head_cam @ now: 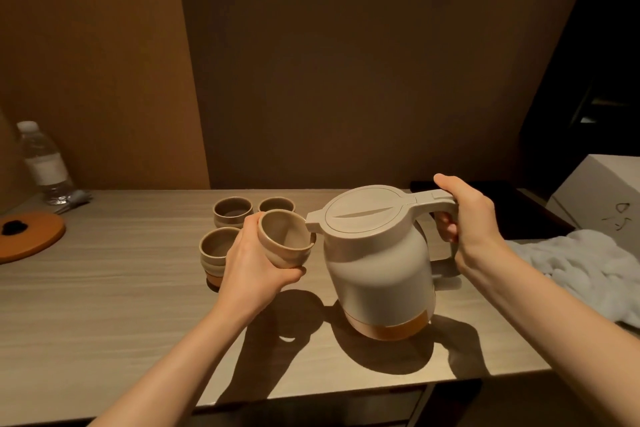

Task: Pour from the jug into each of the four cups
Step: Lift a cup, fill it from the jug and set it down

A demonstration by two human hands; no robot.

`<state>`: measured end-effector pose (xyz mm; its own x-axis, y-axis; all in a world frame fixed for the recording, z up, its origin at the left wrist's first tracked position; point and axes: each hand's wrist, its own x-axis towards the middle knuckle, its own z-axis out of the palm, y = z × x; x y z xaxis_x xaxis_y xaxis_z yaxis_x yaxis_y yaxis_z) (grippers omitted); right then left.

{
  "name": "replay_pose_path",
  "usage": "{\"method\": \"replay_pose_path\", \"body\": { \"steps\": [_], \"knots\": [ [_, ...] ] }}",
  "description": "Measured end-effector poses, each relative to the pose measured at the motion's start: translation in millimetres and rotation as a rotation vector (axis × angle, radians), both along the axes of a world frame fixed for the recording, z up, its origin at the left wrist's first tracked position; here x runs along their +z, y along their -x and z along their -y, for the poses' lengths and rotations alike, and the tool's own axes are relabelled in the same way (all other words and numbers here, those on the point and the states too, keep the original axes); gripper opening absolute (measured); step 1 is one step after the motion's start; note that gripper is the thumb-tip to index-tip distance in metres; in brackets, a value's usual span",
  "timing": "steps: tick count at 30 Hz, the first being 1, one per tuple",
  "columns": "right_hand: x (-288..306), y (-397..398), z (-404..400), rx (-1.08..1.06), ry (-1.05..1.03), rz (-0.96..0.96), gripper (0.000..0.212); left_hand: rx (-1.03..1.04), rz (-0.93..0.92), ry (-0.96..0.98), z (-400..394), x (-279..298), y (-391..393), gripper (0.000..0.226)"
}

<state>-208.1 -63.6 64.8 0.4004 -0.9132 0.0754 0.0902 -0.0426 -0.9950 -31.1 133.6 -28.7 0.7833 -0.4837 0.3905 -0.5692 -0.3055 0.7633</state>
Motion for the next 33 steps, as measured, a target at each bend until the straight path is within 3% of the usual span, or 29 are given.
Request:
{"method": "replay_pose_path", "body": {
  "steps": [33],
  "knots": [
    [-5,-6,-13,0.058,0.03,-0.092,0.042,-0.059,0.061,-0.104,-17,9,5,0.1]
  ]
}}
